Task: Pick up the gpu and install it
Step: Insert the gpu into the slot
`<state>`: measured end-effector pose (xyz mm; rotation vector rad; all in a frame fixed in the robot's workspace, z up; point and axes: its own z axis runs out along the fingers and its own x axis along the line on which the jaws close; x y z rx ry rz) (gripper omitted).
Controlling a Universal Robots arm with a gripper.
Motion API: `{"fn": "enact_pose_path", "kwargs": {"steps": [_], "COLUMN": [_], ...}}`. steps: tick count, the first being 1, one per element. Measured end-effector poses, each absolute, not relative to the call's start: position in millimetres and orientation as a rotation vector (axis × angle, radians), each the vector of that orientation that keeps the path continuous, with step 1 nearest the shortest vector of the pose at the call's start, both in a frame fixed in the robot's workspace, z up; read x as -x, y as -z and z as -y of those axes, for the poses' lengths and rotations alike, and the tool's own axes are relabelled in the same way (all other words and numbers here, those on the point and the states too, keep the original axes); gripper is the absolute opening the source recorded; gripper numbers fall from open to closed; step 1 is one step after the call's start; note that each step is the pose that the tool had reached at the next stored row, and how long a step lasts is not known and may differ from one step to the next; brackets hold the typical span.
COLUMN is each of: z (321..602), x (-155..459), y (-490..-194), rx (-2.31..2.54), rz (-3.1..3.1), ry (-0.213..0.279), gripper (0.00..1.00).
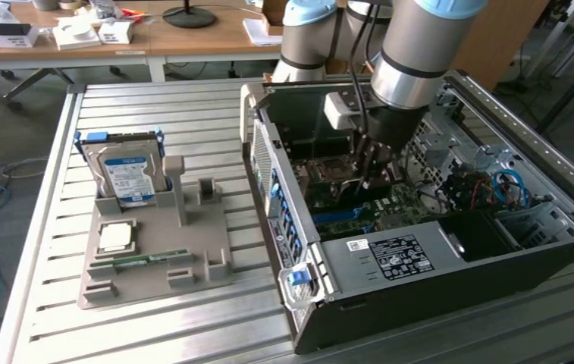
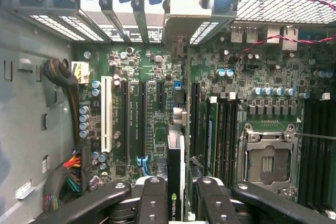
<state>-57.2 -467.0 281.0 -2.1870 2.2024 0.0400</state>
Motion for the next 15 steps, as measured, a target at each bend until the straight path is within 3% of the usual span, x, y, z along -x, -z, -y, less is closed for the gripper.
{"fn": "enact_pose_path", "kwargs": {"steps": [15], "z": [466.4], "x": [58.4], "y": [-278.4], "rx": [2.187], "rz": [-2.202], "ry": [-0.040], "gripper": [0.26]}}
